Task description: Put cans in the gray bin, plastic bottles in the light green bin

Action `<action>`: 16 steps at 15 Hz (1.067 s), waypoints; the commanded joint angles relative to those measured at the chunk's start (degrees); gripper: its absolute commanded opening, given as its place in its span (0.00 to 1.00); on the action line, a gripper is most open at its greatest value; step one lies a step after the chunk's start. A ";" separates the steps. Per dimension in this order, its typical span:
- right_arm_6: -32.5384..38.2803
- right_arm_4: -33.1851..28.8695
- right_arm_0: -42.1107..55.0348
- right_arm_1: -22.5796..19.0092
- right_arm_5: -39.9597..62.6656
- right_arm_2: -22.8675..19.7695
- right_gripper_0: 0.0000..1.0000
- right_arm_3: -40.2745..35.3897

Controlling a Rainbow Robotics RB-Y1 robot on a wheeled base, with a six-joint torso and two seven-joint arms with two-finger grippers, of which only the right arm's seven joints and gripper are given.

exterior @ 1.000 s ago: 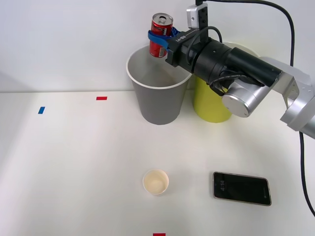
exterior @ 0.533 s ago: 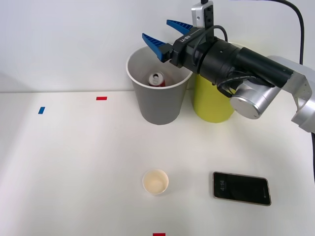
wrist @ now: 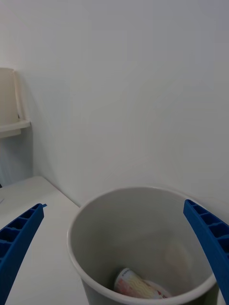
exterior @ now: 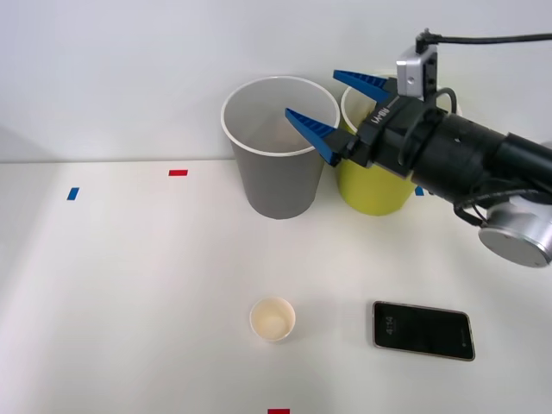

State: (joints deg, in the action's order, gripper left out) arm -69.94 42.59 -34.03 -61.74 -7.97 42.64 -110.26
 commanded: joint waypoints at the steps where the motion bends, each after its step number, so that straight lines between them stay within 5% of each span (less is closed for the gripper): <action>1: -0.81 -0.75 15.93 -0.75 -4.42 -10.65 1.00 -6.02; 5: -7.32 -2.68 33.68 2.94 -4.51 -23.04 1.00 -12.61; 7: -11.89 -2.86 41.85 8.92 -5.21 -26.73 1.00 -14.55; 12: -21.03 -3.48 55.83 21.57 -8.46 -30.60 1.00 -16.13; 16: -22.52 -7.17 62.33 27.46 -9.78 -32.27 1.00 -16.13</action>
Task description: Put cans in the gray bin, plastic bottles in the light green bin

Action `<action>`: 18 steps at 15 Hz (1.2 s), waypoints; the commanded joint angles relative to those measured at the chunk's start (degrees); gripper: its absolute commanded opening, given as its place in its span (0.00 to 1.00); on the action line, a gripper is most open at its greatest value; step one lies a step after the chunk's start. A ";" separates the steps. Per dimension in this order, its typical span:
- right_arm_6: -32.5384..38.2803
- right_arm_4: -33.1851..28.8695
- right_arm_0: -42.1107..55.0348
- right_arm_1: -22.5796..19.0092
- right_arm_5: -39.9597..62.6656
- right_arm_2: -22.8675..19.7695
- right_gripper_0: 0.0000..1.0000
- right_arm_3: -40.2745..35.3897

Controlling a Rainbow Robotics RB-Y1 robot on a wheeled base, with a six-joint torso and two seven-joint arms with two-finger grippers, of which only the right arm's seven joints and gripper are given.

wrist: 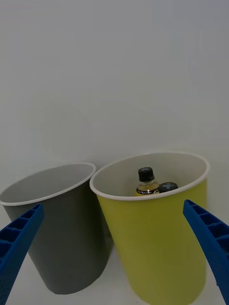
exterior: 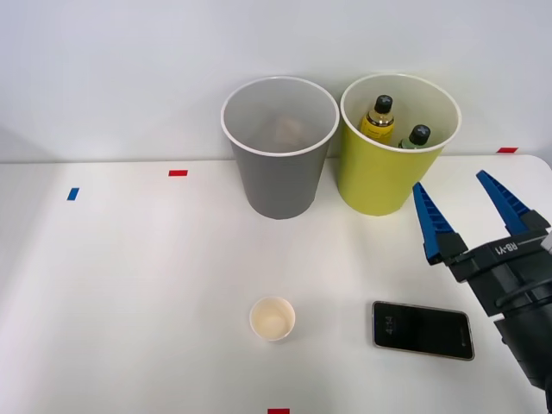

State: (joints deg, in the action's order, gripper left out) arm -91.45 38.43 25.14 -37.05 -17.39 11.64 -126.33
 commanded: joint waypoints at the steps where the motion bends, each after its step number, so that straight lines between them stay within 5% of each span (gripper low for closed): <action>1: -1.19 -5.30 4.91 4.18 -0.36 -1.89 1.00 -0.05; 8: -1.45 -12.33 14.93 15.79 -0.36 -2.94 1.00 -0.05; 18: 0.57 -17.25 16.69 21.67 -0.10 -4.00 1.00 0.12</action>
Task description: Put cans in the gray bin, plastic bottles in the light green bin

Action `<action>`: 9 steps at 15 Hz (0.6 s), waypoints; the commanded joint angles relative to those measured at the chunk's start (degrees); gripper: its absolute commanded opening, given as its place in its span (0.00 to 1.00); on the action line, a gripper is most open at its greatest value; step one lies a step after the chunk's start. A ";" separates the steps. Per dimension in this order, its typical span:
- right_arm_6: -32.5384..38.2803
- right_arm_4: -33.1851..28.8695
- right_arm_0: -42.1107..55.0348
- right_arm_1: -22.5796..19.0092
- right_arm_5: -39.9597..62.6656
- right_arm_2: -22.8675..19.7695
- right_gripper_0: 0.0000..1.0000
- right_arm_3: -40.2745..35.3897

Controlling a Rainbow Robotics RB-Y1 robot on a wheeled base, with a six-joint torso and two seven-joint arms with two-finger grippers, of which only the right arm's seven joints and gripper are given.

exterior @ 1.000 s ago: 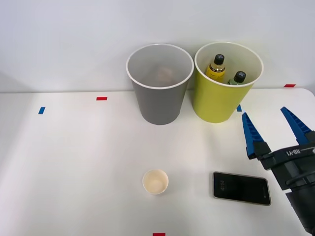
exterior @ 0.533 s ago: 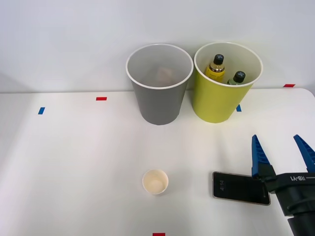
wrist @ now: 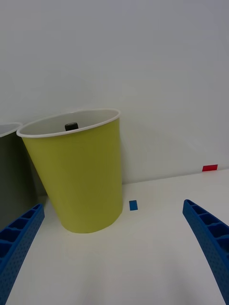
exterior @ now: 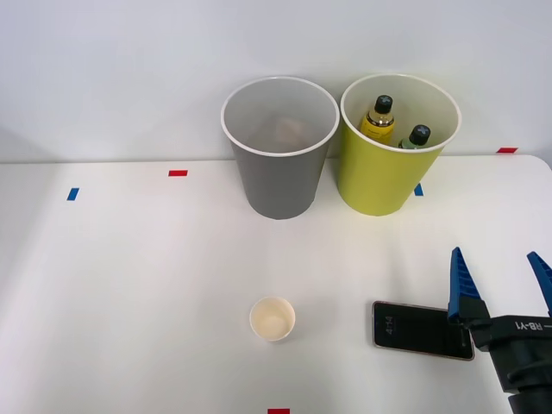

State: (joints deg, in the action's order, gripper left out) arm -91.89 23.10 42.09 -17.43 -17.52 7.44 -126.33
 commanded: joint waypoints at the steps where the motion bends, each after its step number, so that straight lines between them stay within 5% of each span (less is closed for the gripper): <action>1: 2.41 -4.73 -0.16 3.72 0.03 0.21 1.00 0.12; 5: 14.19 -19.05 2.91 10.57 -0.94 0.56 1.00 0.12; 9: 16.04 -22.30 3.79 11.98 -8.06 1.62 1.00 5.48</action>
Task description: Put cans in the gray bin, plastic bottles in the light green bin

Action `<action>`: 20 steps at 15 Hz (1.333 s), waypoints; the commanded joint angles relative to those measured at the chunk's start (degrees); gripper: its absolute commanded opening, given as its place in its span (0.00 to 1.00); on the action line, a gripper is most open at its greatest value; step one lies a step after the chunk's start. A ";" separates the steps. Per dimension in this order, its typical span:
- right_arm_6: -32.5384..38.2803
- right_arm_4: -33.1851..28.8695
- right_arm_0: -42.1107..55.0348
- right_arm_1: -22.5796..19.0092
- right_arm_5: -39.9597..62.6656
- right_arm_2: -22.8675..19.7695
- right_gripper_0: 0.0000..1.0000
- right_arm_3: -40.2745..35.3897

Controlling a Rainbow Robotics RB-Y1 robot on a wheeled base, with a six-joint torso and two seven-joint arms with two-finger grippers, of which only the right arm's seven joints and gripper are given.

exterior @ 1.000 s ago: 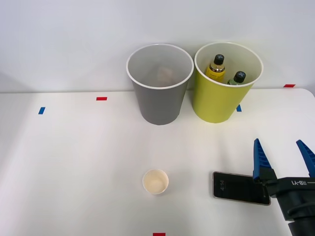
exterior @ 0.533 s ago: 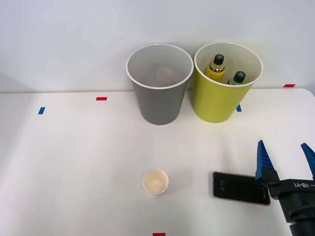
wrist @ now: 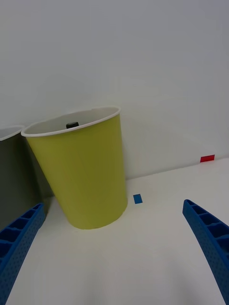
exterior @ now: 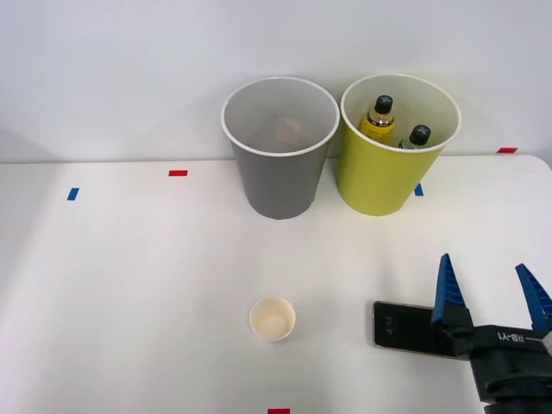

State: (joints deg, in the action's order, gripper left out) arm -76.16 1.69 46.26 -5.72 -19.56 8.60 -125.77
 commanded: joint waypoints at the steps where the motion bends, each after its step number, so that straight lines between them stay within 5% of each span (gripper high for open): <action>1: -0.13 -1.16 -0.12 -0.43 -7.95 0.54 1.00 6.33; 10: -17.18 1.39 9.81 -11.24 -11.55 8.45 1.00 6.42; 20: -18.93 1.83 11.92 -13.26 -16.56 11.97 1.00 12.66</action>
State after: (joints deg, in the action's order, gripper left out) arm -94.87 3.57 58.02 -19.02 -35.68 20.33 -113.36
